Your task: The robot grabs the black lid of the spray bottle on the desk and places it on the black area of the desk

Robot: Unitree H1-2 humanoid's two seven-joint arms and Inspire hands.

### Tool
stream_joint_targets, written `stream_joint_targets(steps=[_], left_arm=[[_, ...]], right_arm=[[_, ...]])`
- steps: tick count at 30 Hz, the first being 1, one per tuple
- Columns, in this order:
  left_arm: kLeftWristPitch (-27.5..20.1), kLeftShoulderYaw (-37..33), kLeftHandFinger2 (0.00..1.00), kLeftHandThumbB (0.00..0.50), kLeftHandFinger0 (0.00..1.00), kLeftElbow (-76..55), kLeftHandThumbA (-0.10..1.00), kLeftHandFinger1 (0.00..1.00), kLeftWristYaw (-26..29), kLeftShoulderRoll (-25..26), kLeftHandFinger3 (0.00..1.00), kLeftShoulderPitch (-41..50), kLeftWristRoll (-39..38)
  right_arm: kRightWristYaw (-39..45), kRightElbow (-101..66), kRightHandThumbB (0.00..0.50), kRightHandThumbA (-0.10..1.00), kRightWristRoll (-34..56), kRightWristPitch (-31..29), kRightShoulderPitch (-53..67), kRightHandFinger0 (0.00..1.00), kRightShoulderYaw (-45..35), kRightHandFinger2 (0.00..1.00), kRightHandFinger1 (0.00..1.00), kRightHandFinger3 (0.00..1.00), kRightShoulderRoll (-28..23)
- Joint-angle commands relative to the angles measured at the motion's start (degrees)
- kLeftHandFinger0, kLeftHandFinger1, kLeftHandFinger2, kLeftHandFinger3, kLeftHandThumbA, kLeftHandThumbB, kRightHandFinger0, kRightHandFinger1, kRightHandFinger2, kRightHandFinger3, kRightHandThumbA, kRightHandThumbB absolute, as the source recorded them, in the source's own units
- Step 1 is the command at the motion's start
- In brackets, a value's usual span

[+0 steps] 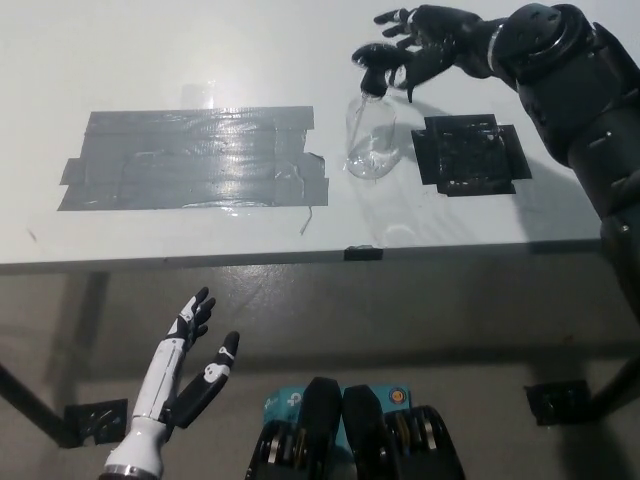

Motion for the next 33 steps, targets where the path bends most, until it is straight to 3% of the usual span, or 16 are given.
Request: stream_joint_targets(steps=[1,2,3,5,7,10,12,17,21,22,23,24,25,26,33], left_arm=[[-1.7,-0.3,1.00,0.093,1.00,-1.5,0.58,1.00,0.6,0.4,1.00,-1.2,0.5],[-1.6,-0.3,1.00,0.096,1.00,-1.5,0.56,1.00,0.6,0.4,1.00,-1.2,0.5],[-1.3,-0.2,1.00,0.093,1.00,-1.5,0.54,1.00,0.5,0.4,1.00,-1.4,0.3],[-1.2,-0.2,1.00,0.096,1.00,-1.4,0.54,1.00,0.4,0.5,1.00,-1.8,0.3],[-1.3,-0.4,0.99,0.099,1.00,-1.2,0.53,1.00,0.3,0.6,1.00,-2.1,0.5],[-1.2,-0.5,0.98,0.098,0.99,-1.3,0.53,0.99,0.1,0.6,1.00,-2.3,0.2],[-1.7,-0.5,0.96,0.111,0.96,-0.6,0.53,0.95,0.0,0.6,1.00,-2.9,-0.2],[-2.0,-0.6,0.93,0.147,0.81,-0.1,0.61,0.86,-0.2,0.9,1.00,-3.9,-0.3],[-2.2,-0.6,0.92,0.142,0.77,0.0,0.61,0.84,-0.4,1.0,1.00,-4.1,-0.6],[-2.0,-0.6,0.92,0.145,0.76,-0.1,0.61,0.84,-0.6,1.0,1.00,-4.1,-0.8],[-2.1,-0.7,0.92,0.146,0.76,0.0,0.61,0.83,-0.7,1.1,1.00,-4.1,-0.8],[-2.2,-0.7,0.92,0.145,0.76,0.1,0.61,0.83,-0.6,1.0,1.00,-4.1,-0.8],[-2.2,-0.7,0.92,0.145,0.75,0.1,0.61,0.83,-0.6,1.0,1.00,-4.1,-0.8],[-2.1,-0.7,0.92,0.145,0.75,0.2,0.62,0.83,-0.6,1.1,1.00,-4.3,-0.9],[-1.6,-0.8,0.91,0.146,0.75,0.3,0.61,0.83,-0.4,1.0,1.00,-4.9,-0.5]], right_arm=[[-6.6,-1.2,0.354,-0.10,3.2,-2.5,-2.7,0.33,-3.7,0.37,0.29,0.44,-0.3],[-6.5,-1.1,0.382,-0.10,2.9,-2.4,-2.5,0.28,-3.9,0.34,0.28,0.40,-0.3],[-6.3,-1.1,0.394,-0.10,2.3,-2.5,-2.3,0.32,-3.6,0.37,0.33,0.42,-0.4],[-6.2,-0.9,0.415,-0.10,2.2,-2.1,-2.2,0.30,-4.0,0.38,0.33,0.43,-0.6],[-5.7,-0.9,0.405,-0.10,1.8,-1.8,-1.5,0.34,-3.9,0.38,0.37,0.43,-1.0],[-5.5,-0.8,0.403,-0.10,1.9,-1.3,-1.0,0.28,-4.2,0.34,0.29,0.42,-1.3],[-5.0,-0.9,0.400,-0.10,1.8,-1.7,-0.4,0.30,-4.3,0.36,0.30,0.44,-1.9],[-5.2,-0.9,0.386,-0.10,1.7,-2.0,-0.1,0.26,-4.3,0.35,0.28,0.46,-2.7],[-5.7,-1.0,0.374,-0.09,2.1,-2.0,0.1,0.27,-4.7,0.38,0.29,0.47,-3.0],[-6.4,-1.1,0.374,0.17,2.2,-1.9,0.1,0.48,-4.8,0.76,0.55,0.82,-2.9],[-6.5,-1.2,0.375,0.22,2.2,-1.9,0.1,0.56,-4.8,0.86,0.65,0.95,-2.8],[-6.4,-1.4,0.395,0.46,1.4,-1.6,-0.2,0.91,-4.0,1.00,1.00,1.00,-2.9],[-6.4,-1.5,0.423,0.55,1.4,-1.4,-0.3,1.00,-4.0,1.00,1.00,1.00,-2.8],[-6.6,-1.6,0.486,0.63,1.9,-0.8,-0.7,1.00,-4.5,1.00,1.00,1.00,-2.6],[-9.0,-2.5,0.500,0.75,3.4,-1.3,-2.8,1.00,-7.2,1.00,1.00,1.00,-0.7]])
